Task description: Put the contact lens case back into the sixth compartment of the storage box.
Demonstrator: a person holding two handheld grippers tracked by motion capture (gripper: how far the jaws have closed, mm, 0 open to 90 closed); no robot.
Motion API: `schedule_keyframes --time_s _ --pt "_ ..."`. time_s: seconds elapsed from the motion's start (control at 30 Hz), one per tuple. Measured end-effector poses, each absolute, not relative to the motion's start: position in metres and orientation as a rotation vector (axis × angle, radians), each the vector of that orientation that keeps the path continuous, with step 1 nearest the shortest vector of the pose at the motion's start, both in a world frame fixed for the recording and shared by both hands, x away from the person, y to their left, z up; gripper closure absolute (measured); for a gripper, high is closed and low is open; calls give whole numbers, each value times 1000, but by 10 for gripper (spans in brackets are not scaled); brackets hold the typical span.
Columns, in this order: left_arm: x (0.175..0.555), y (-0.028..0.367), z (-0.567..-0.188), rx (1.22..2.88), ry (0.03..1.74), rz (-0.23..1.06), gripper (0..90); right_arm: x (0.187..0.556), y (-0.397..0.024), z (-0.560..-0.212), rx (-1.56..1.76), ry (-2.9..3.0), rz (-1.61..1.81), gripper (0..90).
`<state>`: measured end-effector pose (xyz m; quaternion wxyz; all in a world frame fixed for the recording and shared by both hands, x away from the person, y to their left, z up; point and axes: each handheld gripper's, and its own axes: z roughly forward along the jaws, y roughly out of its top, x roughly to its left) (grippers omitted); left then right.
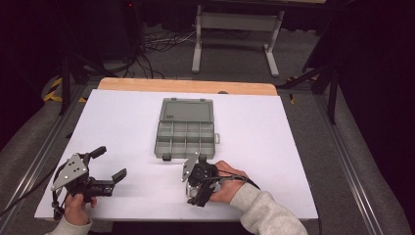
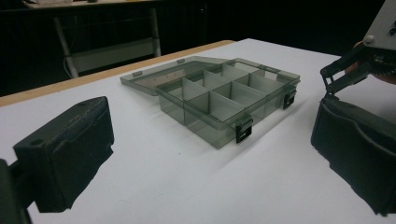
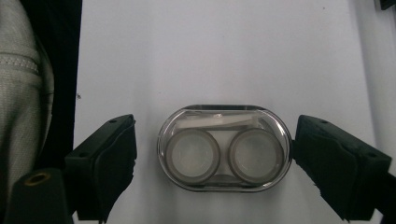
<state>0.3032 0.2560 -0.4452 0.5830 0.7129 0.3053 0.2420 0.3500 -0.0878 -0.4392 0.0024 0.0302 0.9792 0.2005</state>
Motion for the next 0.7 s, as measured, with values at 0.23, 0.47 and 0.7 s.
schedule_keyframes --time_s 0.23,0.47,0.7 --pt "303 256 -445 1662 713 568 3 350 -87 -442 85 3069 572 199" --pt "303 257 -445 1667 708 572 3 349 -86 -443 66 3056 531 259" --pt "303 257 -445 1665 709 571 3 349 -86 -443 44 3048 538 262"
